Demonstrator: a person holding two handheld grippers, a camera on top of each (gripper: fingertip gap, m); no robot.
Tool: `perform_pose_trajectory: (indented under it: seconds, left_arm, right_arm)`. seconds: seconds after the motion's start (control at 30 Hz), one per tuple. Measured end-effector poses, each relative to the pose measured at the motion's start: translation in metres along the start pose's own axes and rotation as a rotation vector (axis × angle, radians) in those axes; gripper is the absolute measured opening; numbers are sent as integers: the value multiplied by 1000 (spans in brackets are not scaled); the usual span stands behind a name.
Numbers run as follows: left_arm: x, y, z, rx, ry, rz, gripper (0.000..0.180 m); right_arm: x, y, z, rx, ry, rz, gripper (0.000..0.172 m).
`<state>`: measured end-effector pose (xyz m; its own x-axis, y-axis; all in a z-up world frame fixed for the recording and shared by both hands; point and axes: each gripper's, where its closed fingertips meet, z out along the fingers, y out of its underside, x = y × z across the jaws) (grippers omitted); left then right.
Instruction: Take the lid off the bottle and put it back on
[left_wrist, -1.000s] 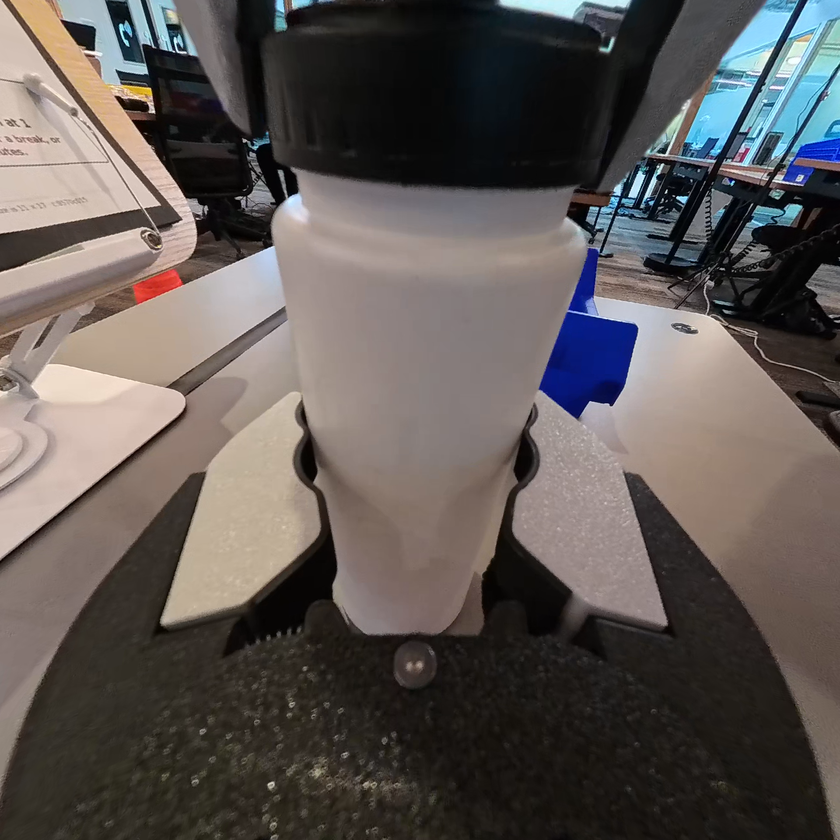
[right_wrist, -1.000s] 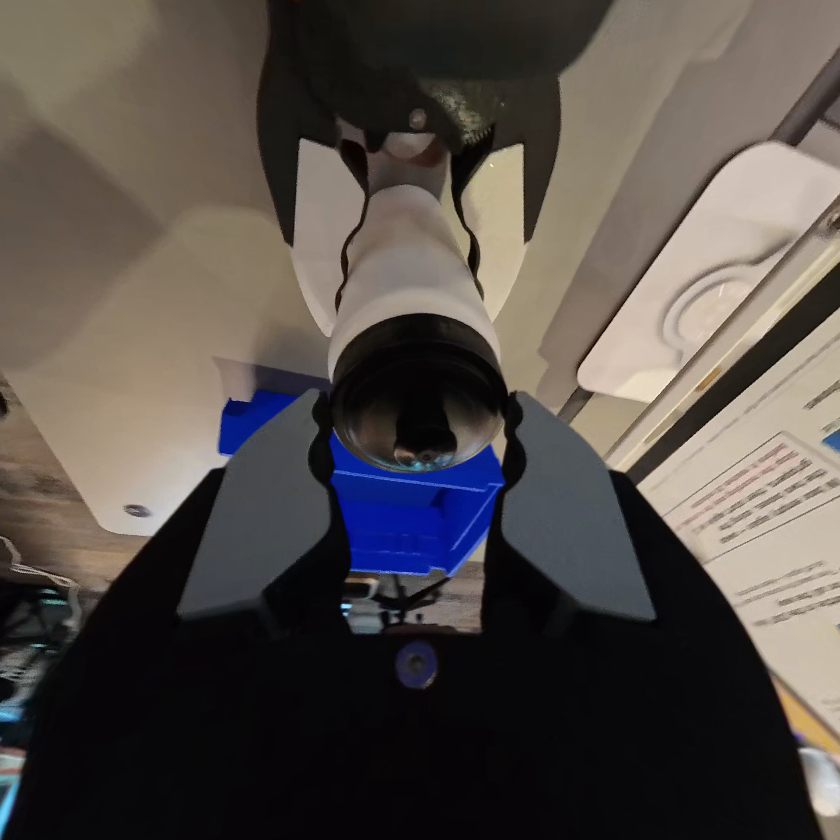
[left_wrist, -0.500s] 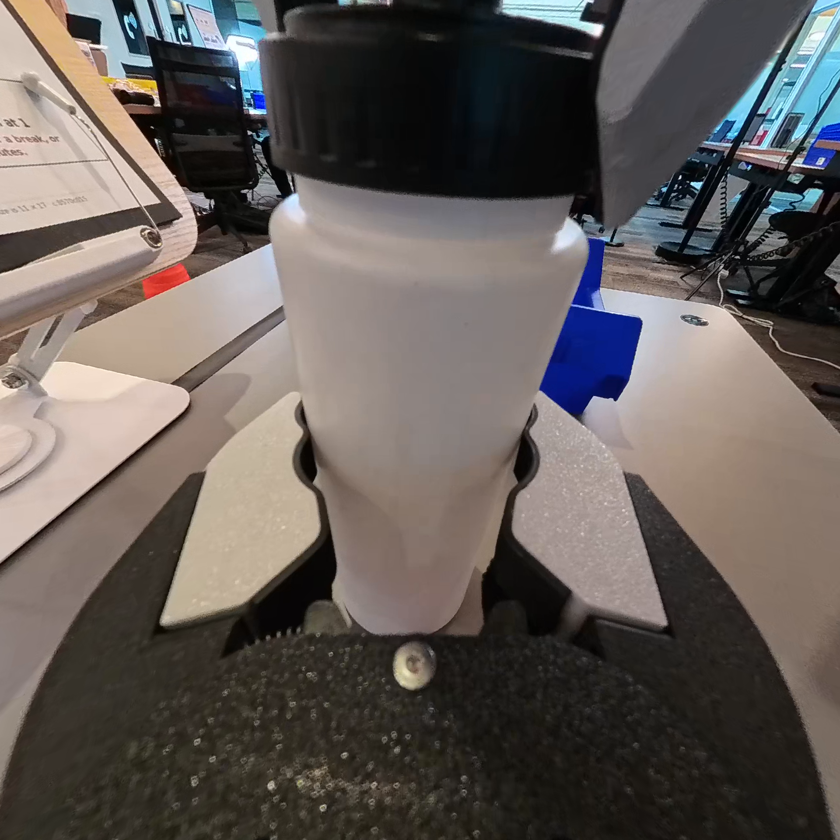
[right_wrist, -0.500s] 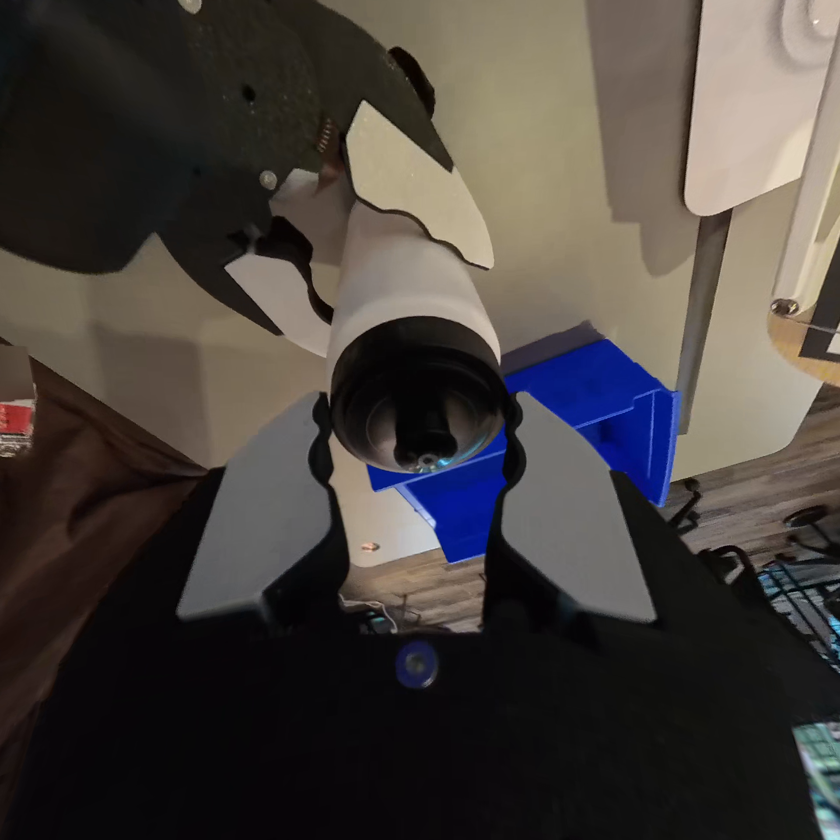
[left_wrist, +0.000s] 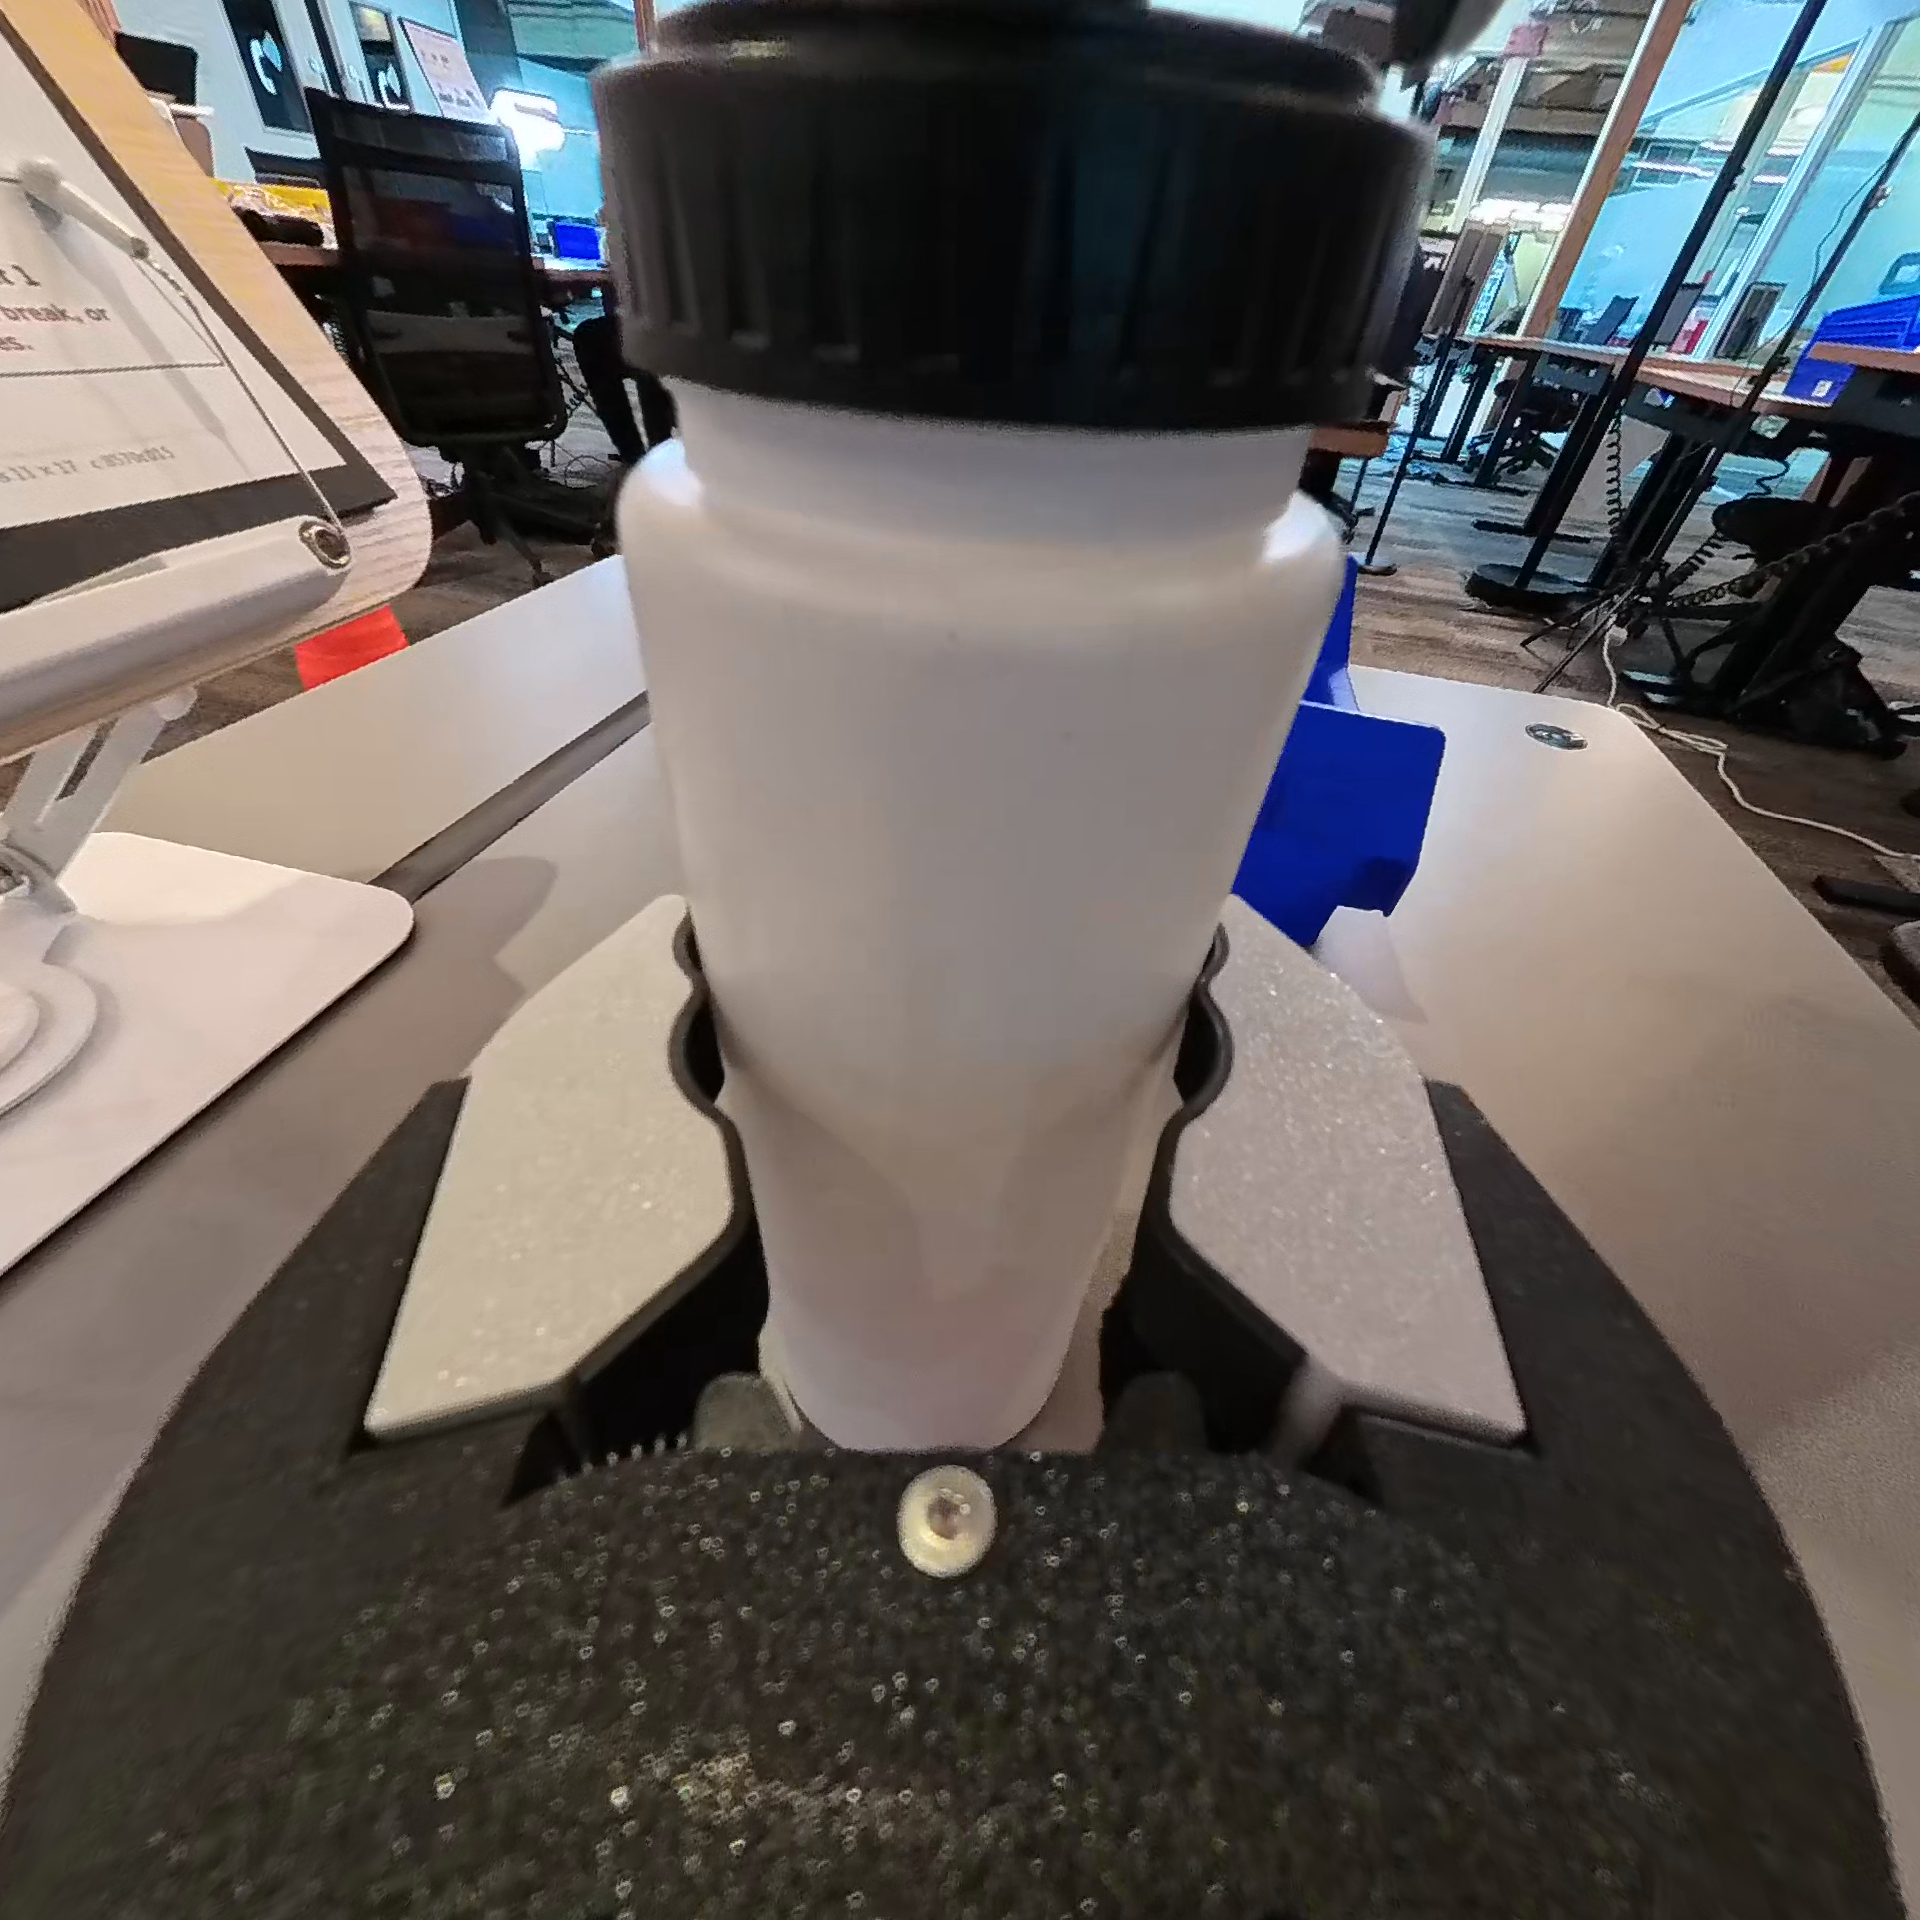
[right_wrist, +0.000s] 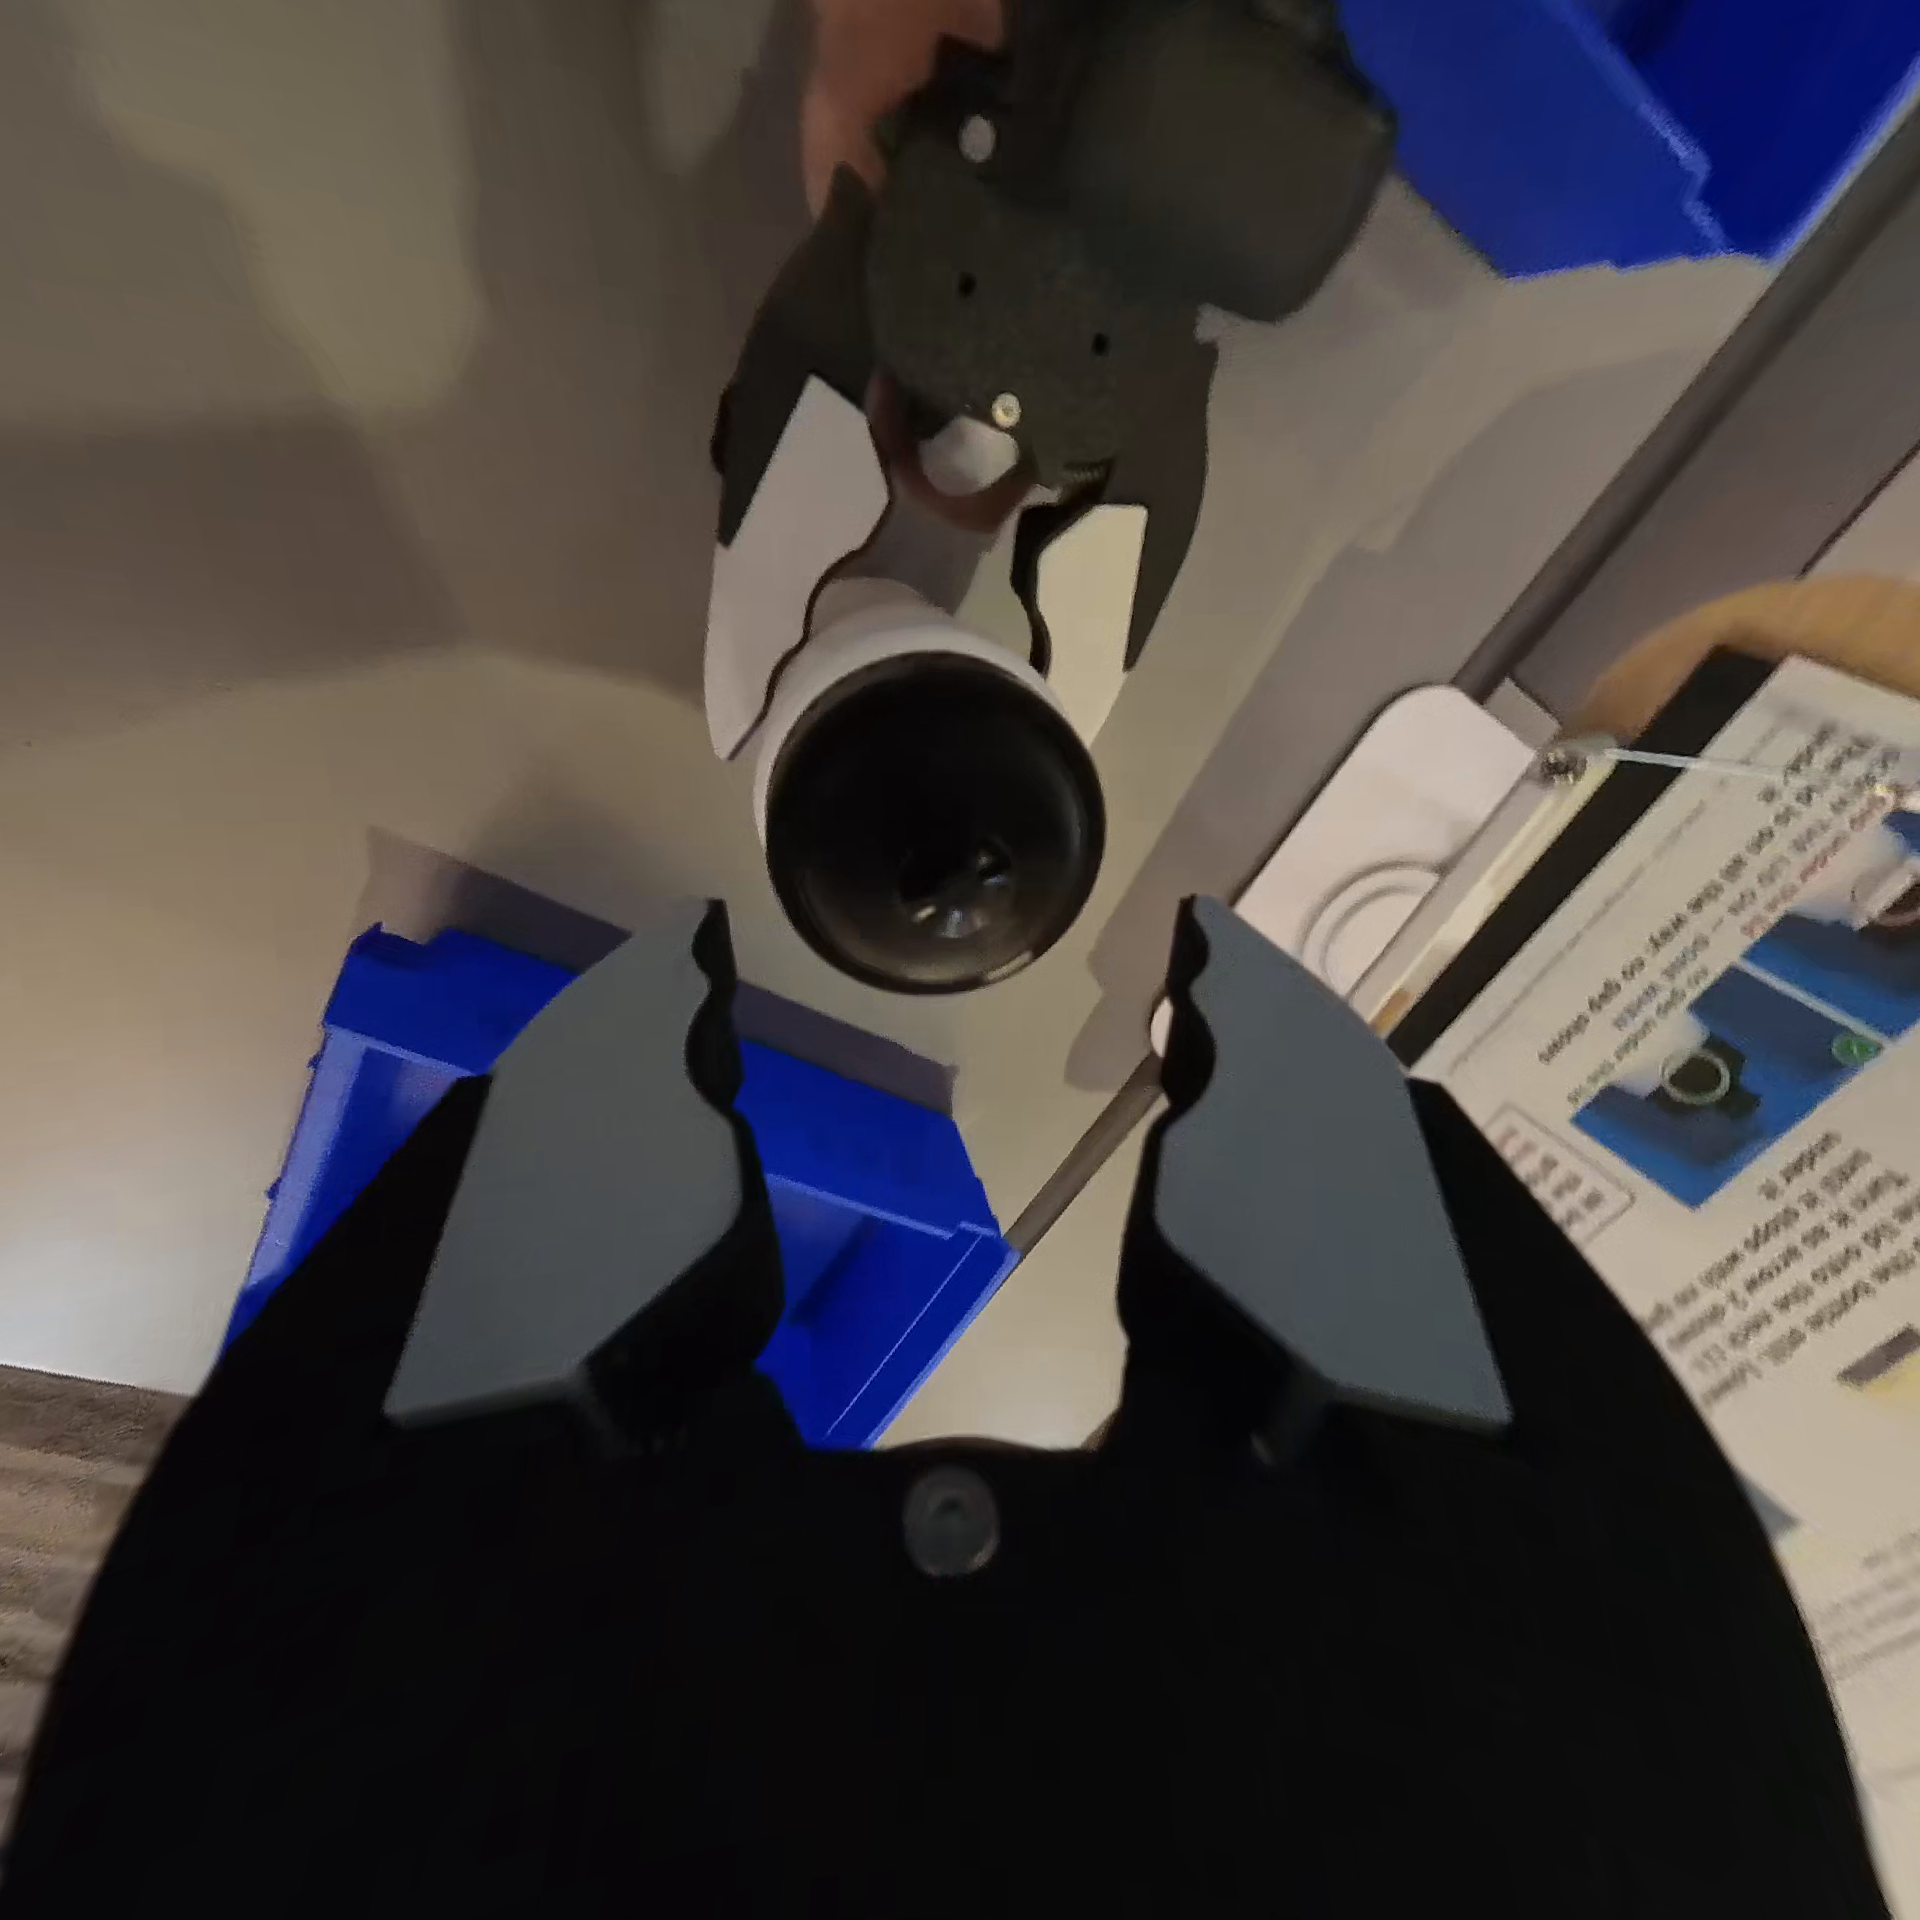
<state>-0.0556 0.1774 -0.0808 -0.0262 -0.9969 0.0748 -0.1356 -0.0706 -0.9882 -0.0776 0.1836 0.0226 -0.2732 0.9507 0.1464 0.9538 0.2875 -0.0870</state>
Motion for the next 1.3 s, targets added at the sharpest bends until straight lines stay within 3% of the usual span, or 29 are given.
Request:
perform_pose_trajectory:
  seconds: [0.2, 0.37, 0.53, 0.9, 1.13, 1.3]
  left_arm:
    - [1, 0, 0, -9, 0, 9, 86]
    - [1, 1, 0, -18, -6, 13, 86]
    - [1, 1, 0, -21, -12, 13, 86]
    - [2, 1, 0, -23, -25, 17, 86]
    - [-3, 0, -3, 1, -25, -27, 86]
    - [-2, 0, -6, 1, -18, -17, 86]
  right_arm:
    - [-3, -7, 16, 52, -84, -102, 81]
    - [-8, -14, 26, 79, -164, -148, 70]
    - [-7, -13, 27, 25, -160, -95, 69]
    - [-7, -8, 27, -230, -130, 549, 69]
    - [6, -7, 29, -202, -103, 1267, 69]
    - [5, -11, 29, -226, -89, 1266, 70]
